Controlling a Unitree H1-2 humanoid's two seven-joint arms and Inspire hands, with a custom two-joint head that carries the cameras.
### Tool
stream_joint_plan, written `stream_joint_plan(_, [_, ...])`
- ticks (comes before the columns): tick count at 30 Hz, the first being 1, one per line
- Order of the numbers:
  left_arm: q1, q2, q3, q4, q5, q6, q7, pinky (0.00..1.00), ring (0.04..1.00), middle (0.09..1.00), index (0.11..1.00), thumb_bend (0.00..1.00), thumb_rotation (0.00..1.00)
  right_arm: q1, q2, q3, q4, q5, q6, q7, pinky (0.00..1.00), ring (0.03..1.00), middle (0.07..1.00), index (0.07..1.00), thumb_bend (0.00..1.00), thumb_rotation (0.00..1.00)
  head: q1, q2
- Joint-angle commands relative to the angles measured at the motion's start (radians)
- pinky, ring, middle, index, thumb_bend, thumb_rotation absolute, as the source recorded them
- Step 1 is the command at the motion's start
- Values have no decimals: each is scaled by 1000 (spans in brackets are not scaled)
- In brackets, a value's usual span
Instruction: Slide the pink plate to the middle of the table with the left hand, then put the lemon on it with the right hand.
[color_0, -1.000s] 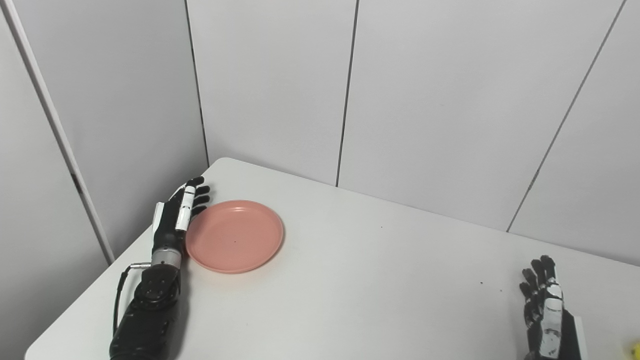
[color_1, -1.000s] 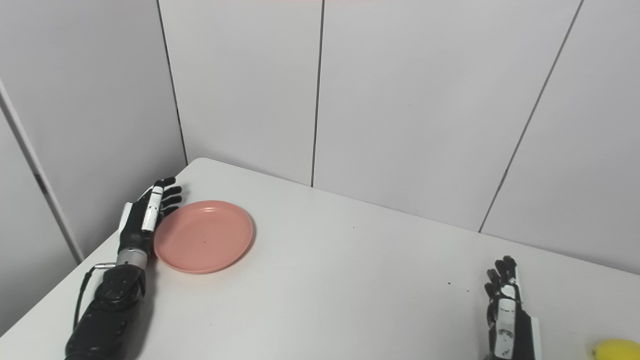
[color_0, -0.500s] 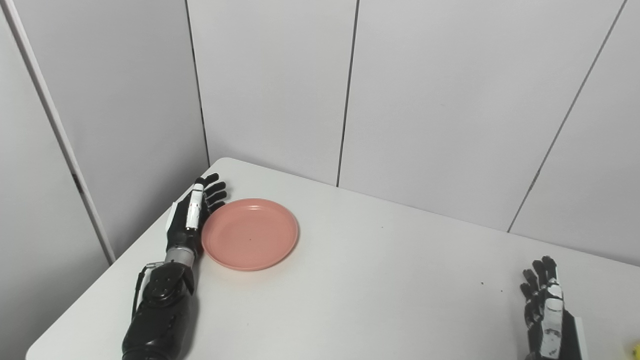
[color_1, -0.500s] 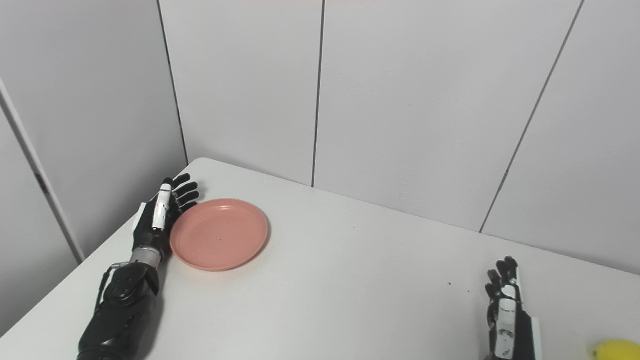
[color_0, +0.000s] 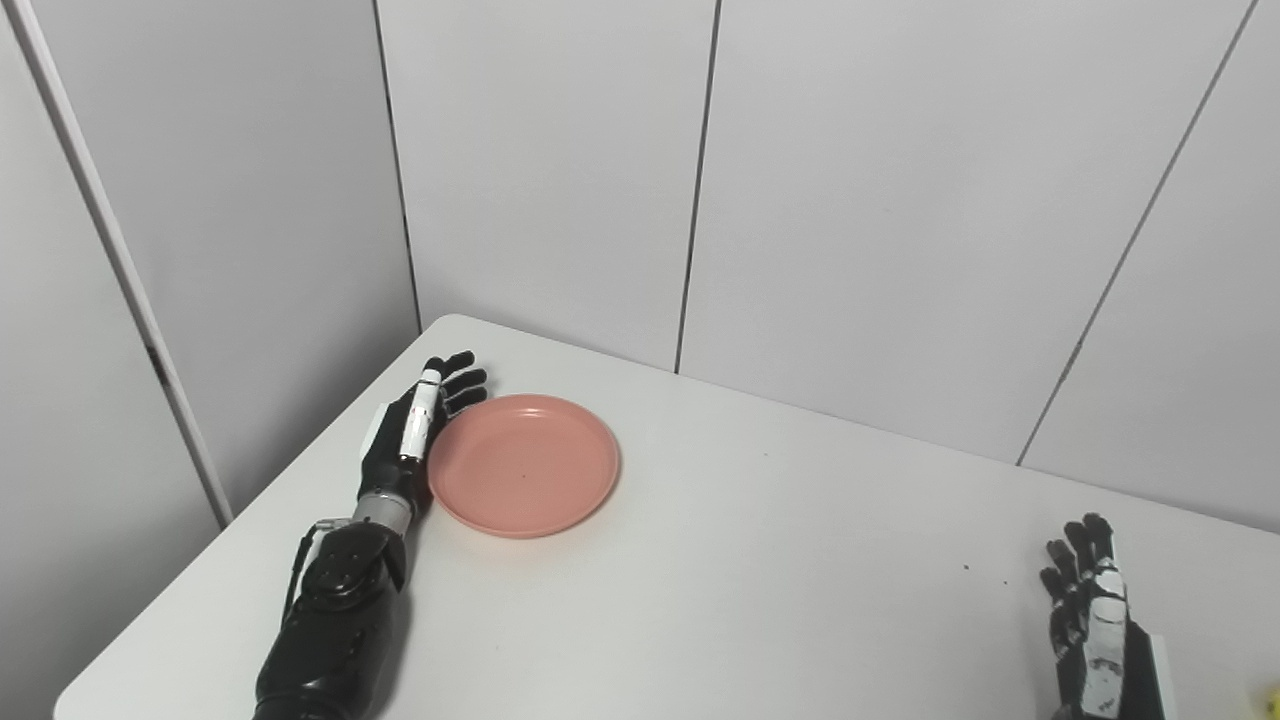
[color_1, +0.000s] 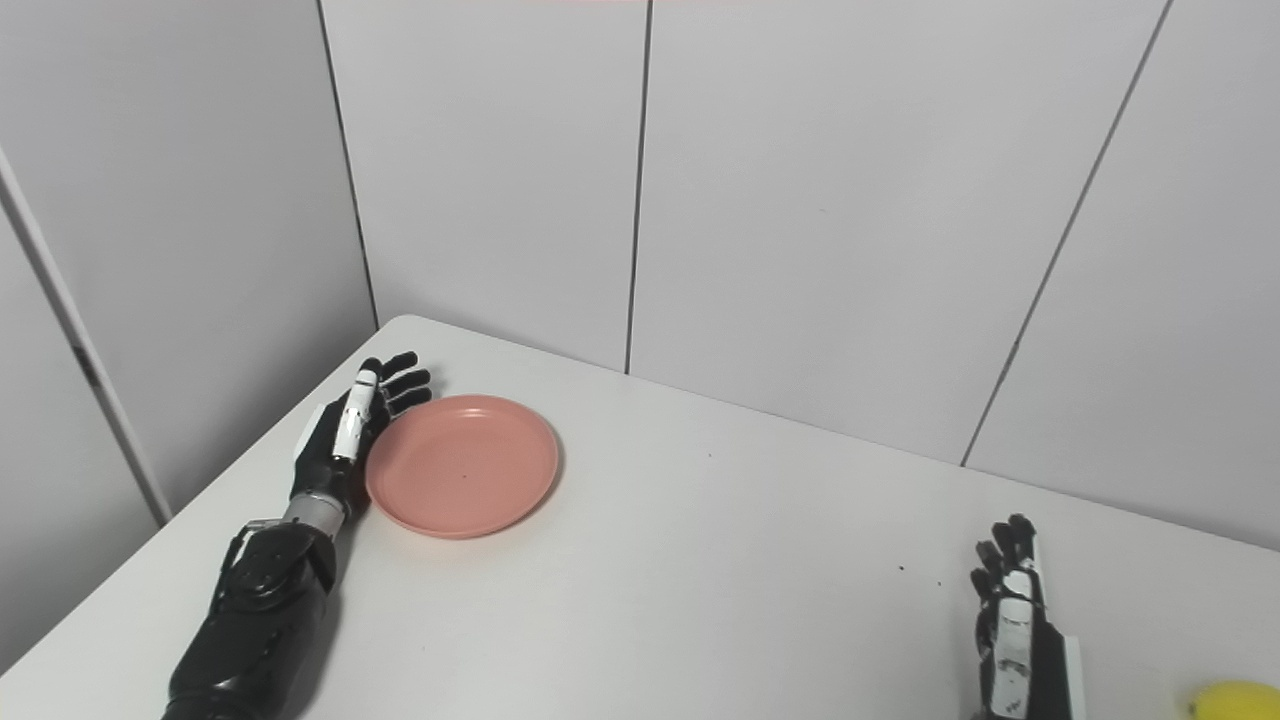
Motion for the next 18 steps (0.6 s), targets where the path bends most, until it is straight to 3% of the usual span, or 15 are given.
stream_joint_plan(1, [-35,-17,-20,-35,7,11,-18,774,783,783,770,377,1000,16,6,-3,0,3,1,-1,985,964,973,975,642,1000,2,1])
stream_joint_plan(9, [-42,-60,-60,-68,41,62,1,782,787,785,772,372,1000,13,8,-3,12,-3,-14,-3,982,965,973,974,645,1000,-1,1])
stream_joint_plan(13, [-45,-81,-92,-55,68,35,-14,805,805,799,777,374,1000,14,13,-5,14,-1,-14,-7,978,960,967,969,640,1000,-2,1])
stream_joint_plan(18, [-56,-133,-112,-37,92,18,13,807,814,804,783,370,1000,11,15,-9,23,6,-23,-4,979,958,963,965,628,1000,-8,6])
